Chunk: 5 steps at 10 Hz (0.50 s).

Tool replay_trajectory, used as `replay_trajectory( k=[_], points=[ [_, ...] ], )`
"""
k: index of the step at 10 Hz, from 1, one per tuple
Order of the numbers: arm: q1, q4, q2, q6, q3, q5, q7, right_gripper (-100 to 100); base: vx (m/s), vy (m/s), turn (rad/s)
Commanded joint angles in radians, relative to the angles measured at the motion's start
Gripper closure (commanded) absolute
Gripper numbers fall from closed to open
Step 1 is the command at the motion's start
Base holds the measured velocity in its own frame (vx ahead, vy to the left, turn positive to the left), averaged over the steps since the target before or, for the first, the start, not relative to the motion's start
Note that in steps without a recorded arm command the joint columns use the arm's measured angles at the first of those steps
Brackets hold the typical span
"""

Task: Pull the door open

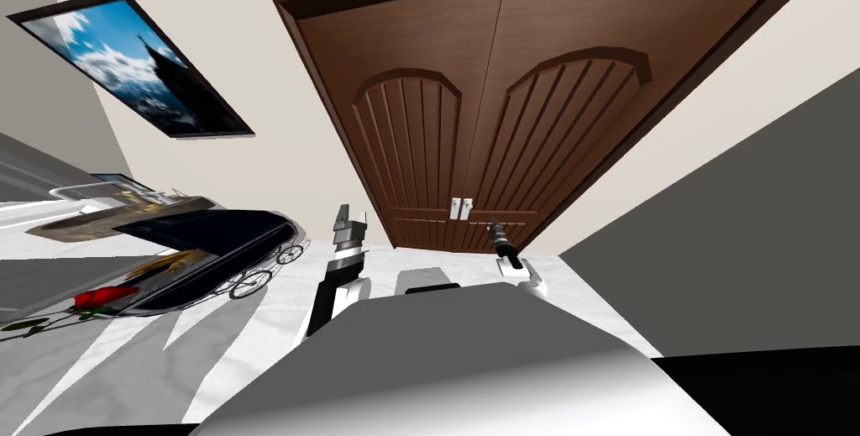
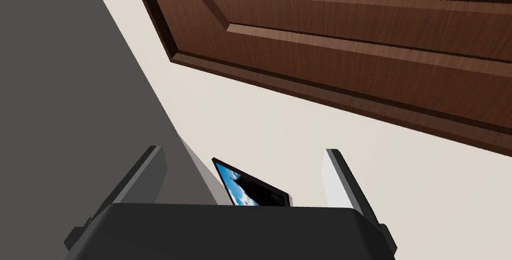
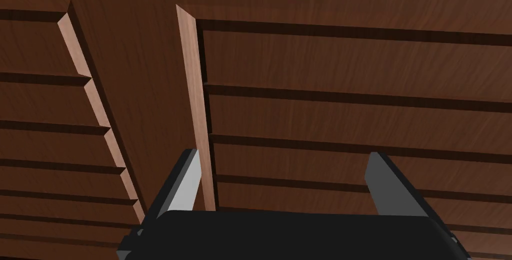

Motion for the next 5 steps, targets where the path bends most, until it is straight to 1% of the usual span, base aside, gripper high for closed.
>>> replay_trajectory(
  k=[1,2,3,4,5],
  points=[
    [0.012,0.013,-0.010,0.003,-0.028,-0.003,0.006,-100,0.016,-0.073,-0.112],
    [0.015,0.020,-0.017,0.008,-0.044,-0.005,0.009,-100,0.055,-0.083,-0.113],
    [0.013,0.024,-0.019,0.011,-0.052,-0.006,0.012,-100,0.146,-0.068,-0.067],
    [0.009,0.025,-0.018,0.012,-0.052,-0.006,0.013,-100,0.178,-0.043,0.010],
    [0.002,0.025,-0.015,0.012,-0.049,-0.005,0.015,-100,0.176,-0.015,0.068]
  ],
)
